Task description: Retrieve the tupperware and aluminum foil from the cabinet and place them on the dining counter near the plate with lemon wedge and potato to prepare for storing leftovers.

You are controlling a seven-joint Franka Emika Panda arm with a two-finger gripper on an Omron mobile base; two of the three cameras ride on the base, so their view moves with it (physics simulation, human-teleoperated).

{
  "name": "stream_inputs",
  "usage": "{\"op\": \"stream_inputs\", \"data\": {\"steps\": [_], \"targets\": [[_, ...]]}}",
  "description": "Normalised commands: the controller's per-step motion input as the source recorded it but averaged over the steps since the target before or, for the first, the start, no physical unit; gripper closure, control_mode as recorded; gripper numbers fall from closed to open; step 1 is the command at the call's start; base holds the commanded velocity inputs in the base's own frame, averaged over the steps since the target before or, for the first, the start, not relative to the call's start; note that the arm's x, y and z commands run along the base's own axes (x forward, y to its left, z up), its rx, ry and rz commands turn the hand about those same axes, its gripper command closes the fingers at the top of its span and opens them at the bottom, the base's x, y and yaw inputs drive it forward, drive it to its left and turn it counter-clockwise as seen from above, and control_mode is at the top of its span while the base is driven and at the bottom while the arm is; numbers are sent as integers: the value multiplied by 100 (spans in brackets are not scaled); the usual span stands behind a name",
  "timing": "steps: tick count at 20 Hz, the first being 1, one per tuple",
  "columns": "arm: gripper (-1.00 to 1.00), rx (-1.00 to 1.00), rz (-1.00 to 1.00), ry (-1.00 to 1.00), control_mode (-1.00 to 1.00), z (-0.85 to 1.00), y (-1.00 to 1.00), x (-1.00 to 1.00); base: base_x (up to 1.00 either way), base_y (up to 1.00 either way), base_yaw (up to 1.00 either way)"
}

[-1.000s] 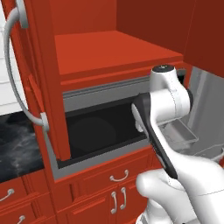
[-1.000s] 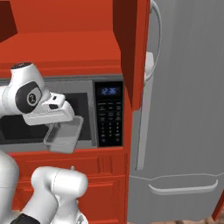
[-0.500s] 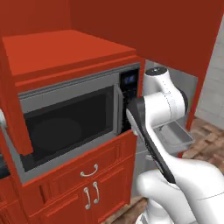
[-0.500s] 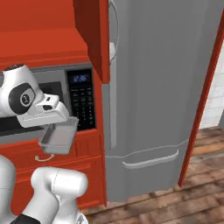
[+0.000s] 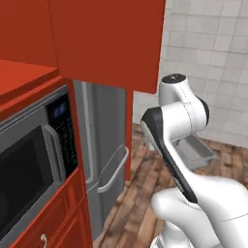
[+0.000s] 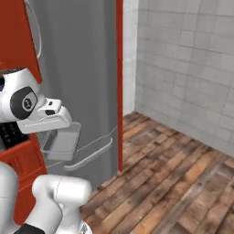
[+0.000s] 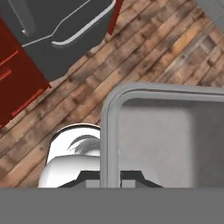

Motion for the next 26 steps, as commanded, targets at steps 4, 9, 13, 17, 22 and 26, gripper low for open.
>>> {"op": "stream_inputs", "data": {"steps": [4, 9, 13, 17, 22, 26], "targets": [[100, 0, 0, 0, 100, 0, 0, 0, 5, -33, -78], [100, 0, 0, 0, 100, 0, 0, 0, 8, -31, -77], [100, 0, 0, 0, 100, 0, 0, 0, 16, -26, -76], [100, 0, 0, 0, 100, 0, 0, 0, 39, -15, -70], [100, 0, 0, 0, 100, 0, 0, 0, 66, -9, -62], [100, 0, 0, 0, 100, 0, 0, 0, 66, -6, -62]]}}
